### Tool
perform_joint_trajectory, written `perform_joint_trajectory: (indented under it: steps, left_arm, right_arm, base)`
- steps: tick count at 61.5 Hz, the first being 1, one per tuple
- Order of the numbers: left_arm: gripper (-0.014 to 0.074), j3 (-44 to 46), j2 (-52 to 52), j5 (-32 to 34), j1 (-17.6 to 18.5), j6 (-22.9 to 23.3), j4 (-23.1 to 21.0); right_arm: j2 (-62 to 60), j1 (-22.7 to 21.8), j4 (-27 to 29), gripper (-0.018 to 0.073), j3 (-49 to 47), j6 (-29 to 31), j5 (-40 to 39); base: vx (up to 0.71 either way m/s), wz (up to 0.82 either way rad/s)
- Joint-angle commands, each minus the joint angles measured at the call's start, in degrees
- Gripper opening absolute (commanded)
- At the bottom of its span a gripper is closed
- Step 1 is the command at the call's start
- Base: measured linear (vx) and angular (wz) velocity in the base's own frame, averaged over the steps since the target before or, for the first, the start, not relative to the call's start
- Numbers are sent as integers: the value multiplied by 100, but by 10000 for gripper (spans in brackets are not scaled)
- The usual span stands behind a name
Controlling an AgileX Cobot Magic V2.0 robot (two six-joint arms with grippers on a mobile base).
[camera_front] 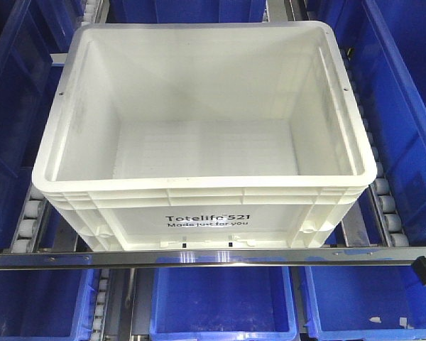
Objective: Move bin from left to right shelf
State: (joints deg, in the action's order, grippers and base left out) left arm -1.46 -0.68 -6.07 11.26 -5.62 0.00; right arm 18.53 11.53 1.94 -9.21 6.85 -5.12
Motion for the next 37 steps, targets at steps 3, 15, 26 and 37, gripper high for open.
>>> perform_joint_trajectory:
  steps: [3, 15, 26, 37]
  left_arm:
    - [-9, 121, -70, 391, 44, 30, 0]
    - [-9, 121, -70, 391, 44, 30, 0]
    - [-9, 121, -70, 391, 44, 30, 0]
    - [-8, 121, -70, 391, 44, 30, 0]
  right_arm:
    - [77, -31, -5, -8, -173, 16, -441]
    - [77, -31, -5, -8, -173, 16, -441]
    - [77, -31, -5, -8, -173, 16, -441]
    - [77, -31, -5, -8, -173, 16, -441]
  base:
    - [0, 0]
    - [0, 0]
    - [0, 0]
    - [0, 0]
